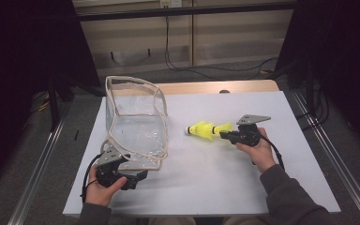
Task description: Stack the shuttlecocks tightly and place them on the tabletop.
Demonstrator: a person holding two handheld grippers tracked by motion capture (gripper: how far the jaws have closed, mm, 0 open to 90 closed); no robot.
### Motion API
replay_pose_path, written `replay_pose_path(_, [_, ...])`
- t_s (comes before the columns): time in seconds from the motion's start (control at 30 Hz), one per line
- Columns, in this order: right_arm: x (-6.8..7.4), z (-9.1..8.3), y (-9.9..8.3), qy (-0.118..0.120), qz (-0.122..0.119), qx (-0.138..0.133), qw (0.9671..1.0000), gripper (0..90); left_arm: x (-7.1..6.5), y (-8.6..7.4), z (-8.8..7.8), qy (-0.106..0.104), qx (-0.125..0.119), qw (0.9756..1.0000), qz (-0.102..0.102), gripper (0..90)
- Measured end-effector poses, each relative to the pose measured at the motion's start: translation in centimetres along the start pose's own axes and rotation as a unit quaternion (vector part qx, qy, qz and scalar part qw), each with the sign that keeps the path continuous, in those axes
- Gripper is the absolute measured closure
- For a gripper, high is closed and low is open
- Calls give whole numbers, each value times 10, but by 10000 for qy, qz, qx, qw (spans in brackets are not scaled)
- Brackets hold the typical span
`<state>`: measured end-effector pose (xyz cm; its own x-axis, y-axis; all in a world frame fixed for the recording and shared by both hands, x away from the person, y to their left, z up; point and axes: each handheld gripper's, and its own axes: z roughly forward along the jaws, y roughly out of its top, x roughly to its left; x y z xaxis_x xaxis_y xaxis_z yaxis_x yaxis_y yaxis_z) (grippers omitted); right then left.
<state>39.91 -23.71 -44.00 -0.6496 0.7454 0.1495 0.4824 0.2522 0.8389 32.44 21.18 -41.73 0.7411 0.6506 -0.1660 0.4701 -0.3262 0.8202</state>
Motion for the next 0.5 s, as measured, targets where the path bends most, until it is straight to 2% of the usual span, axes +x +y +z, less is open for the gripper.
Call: replay_pose_path(0.5, [2, 5, 1, 4, 6, 28, 10000, 890, 0, 0, 0, 0, -1, 10000, -5, 48])
